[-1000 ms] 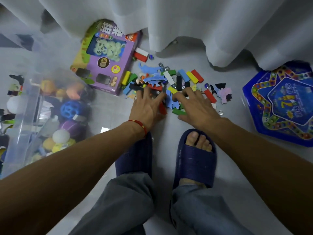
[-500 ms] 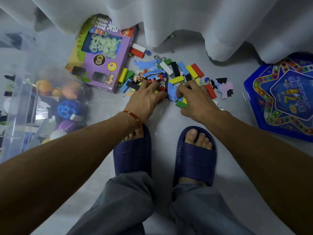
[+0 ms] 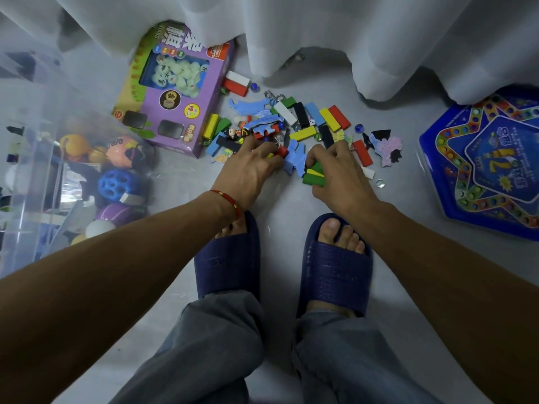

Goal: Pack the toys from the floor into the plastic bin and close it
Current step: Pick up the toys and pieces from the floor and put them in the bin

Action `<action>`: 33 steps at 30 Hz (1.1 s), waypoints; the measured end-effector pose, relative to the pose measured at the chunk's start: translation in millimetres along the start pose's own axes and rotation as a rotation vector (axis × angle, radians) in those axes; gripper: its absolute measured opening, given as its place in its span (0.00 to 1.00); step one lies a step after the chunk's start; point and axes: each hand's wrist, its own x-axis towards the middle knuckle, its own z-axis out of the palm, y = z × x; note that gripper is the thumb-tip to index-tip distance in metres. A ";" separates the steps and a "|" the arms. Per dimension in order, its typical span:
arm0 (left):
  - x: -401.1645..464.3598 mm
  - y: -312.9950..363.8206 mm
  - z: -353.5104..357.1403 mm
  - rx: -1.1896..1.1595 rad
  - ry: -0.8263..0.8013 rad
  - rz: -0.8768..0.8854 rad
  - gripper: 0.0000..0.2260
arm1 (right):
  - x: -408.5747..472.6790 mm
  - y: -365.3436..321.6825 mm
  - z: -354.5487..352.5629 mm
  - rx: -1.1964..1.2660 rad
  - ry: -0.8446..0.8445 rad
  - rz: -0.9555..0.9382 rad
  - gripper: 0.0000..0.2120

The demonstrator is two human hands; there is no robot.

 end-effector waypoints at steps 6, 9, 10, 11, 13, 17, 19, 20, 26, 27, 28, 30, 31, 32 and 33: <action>-2.3 2.5 -3.7 -0.010 0.005 0.045 0.14 | 0.3 10.2 -3.1 0.135 0.054 0.093 0.18; -5.3 7.0 -2.3 0.030 -0.021 0.065 0.13 | 2.5 9.7 -1.7 0.041 0.054 0.057 0.18; -5.4 8.0 -1.7 0.036 -0.024 0.073 0.12 | 3.2 9.1 -0.6 0.020 0.056 0.053 0.18; -4.7 8.6 -2.1 0.027 -0.019 0.073 0.11 | 4.0 8.7 0.4 0.011 0.062 0.053 0.17; -1.4 8.9 -2.7 -0.010 0.014 0.056 0.09 | 3.5 8.2 1.5 0.026 0.090 0.053 0.17; 4.6 14.2 -2.9 -0.033 0.057 -0.002 0.09 | -2.1 10.9 -1.7 0.152 0.133 0.111 0.16; 6.0 20.1 -4.1 -0.056 0.077 -0.054 0.09 | -4.6 14.4 -4.1 0.248 0.169 0.141 0.15; 7.4 22.7 -5.3 -0.075 0.080 -0.087 0.09 | -5.5 16.6 -5.0 0.311 0.190 0.160 0.15; 17.5 27.6 -12.4 -0.103 0.028 -0.175 0.14 | -9.0 18.5 -21.8 0.780 0.198 0.384 0.15; 18.6 26.9 -12.0 -0.127 0.023 -0.192 0.15 | -9.3 16.9 -25.4 0.871 0.192 0.417 0.15; 19.7 25.8 -11.6 -0.157 0.020 -0.216 0.16 | -9.6 15.3 -28.2 0.968 0.186 0.450 0.14; 21.6 24.1 -12.4 -0.229 0.027 -0.271 0.18 | -9.5 13.4 -32.6 1.168 0.182 0.521 0.13; 21.7 23.9 -14.6 -0.273 0.039 -0.298 0.18 | -9.9 12.7 -34.5 1.263 0.178 0.550 0.12; 21.5 24.4 -18.3 -0.323 0.061 -0.329 0.17 | -10.0 12.7 -36.0 1.346 0.172 0.568 0.11; 20.9 25.4 -22.6 -0.380 0.091 -0.368 0.16 | -10.5 12.9 -37.4 1.425 0.161 0.573 0.10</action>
